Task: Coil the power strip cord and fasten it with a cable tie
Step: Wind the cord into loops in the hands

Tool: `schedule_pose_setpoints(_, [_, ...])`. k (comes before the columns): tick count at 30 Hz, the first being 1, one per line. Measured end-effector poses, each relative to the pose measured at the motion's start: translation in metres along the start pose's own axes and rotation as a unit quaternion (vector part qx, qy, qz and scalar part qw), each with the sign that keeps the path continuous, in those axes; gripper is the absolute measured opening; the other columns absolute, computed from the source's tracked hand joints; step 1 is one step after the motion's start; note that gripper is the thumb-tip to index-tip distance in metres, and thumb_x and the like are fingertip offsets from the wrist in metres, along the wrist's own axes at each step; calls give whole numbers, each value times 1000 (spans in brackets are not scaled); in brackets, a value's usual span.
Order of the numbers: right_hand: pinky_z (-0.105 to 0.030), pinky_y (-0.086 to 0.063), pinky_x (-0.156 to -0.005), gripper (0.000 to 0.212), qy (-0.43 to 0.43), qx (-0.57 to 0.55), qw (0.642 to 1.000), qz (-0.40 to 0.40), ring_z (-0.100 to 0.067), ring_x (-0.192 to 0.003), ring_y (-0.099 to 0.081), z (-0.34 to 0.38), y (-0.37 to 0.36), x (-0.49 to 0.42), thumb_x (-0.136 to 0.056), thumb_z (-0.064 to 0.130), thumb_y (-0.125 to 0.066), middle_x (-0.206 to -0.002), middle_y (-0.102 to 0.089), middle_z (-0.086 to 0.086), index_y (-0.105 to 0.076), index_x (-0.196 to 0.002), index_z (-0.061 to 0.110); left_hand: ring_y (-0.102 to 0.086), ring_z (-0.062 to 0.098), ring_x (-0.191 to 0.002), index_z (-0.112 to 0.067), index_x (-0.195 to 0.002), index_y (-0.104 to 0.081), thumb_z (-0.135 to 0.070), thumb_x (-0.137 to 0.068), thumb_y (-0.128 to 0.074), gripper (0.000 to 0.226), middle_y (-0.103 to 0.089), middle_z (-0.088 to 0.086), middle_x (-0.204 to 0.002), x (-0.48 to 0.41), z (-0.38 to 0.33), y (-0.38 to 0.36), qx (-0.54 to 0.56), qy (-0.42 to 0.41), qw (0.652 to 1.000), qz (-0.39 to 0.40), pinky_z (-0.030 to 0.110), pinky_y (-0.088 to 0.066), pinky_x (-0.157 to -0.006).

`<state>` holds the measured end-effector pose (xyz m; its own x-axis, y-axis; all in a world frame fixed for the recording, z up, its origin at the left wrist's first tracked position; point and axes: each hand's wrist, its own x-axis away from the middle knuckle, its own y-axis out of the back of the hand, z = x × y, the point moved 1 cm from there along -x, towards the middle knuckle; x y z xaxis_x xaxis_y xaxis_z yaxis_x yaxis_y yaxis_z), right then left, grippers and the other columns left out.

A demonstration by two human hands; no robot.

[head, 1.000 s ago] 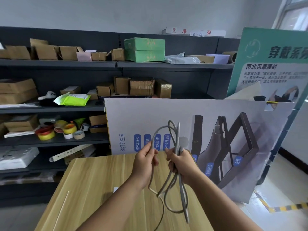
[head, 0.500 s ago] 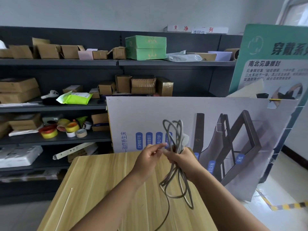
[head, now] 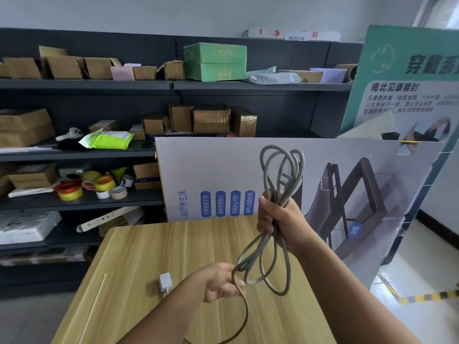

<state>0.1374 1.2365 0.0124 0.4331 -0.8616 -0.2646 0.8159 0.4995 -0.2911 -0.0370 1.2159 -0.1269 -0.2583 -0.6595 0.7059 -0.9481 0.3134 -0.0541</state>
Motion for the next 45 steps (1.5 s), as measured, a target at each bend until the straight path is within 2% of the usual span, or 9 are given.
schedule_pose_setpoints(5, [-29,-38,-49,34,-3,20,999,-32,-13,-41,-42,-1,7,5,-83,28,-71,-53,-41,-2,-46,-65,13,-61,17,-53,-8,-127,-50,-51,-89,-57,58,-67,12,-78,5,0,5,-202,83,976,-19,29,-57,-56])
schedule_pose_setpoints(8, [-28,-37,-49,40,-12,1,1000,-1,-12,-41,-42,0,6,7,-80,34,-77,-51,-43,1,-47,-64,14,-71,23,-69,0,-117,-55,-45,-94,-50,51,-71,21,-99,2,2,0,-48,102,993,39,32,-60,-69])
schedule_pose_setpoints(12, [-24,-36,-44,38,-34,-39,998,35,-10,-38,-41,-2,-4,13,-81,30,-77,-50,-43,1,-46,-64,14,-73,25,-81,4,-115,-61,-4,-94,-57,24,-71,20,-96,-7,-2,-6,98,-19,995,-19,33,-61,-73])
schedule_pose_setpoints(17, [-25,-40,-43,28,-109,76,990,-44,-14,-40,-41,-11,-3,25,-90,12,-66,-51,-43,-2,-50,-68,13,-70,26,-99,-9,-150,-28,27,-82,-50,81,-68,17,-113,6,-32,4,225,-212,946,-95,32,-57,-72])
schedule_pose_setpoints(25, [-31,-58,-61,17,-132,52,964,-224,-24,-70,-72,-36,5,18,-94,12,-62,-81,-70,-19,-64,-93,-4,-67,24,-107,-18,-125,-62,2,-98,-44,39,-69,7,-108,59,-62,-27,183,-359,910,-102,47,-57,-89])
schedule_pose_setpoints(29, [-40,-61,-77,22,-97,27,973,-209,-35,-96,-73,-40,-7,13,-95,10,-62,-102,-73,-26,-66,-107,-7,-56,1,-120,-30,-134,-54,-21,-102,-46,35,-55,-9,-134,55,-53,-48,17,-424,889,-172,33,-50,-103])
schedule_pose_setpoints(36, [-43,-59,-76,22,-126,15,976,-177,-32,-77,-68,-46,-9,16,-93,10,-64,-85,-68,-21,-64,-104,-8,-28,-3,-140,-27,-139,-51,-15,-103,-37,40,-21,-16,-151,50,-43,-39,-10,-468,870,-158,9,-39,-101])
schedule_pose_setpoints(40, [-37,-58,-65,15,-155,-15,980,-120,-26,-64,-64,-38,-8,20,-92,-1,-57,-73,-63,-13,-59,-107,-3,-56,9,-124,-30,-129,-60,-12,-91,-42,45,-55,-6,-137,54,-50,-19,250,-480,832,-123,30,-44,-97])
schedule_pose_setpoints(45, [-34,-50,-57,21,-146,-85,986,-11,-17,-50,-48,-29,-10,24,-83,9,-66,-57,-43,-2,-58,-101,3,-38,5,-136,-46,-141,-41,3,-86,-48,74,-42,-14,-149,20,-37,-5,-28,-364,917,-161,34,-35,-109])
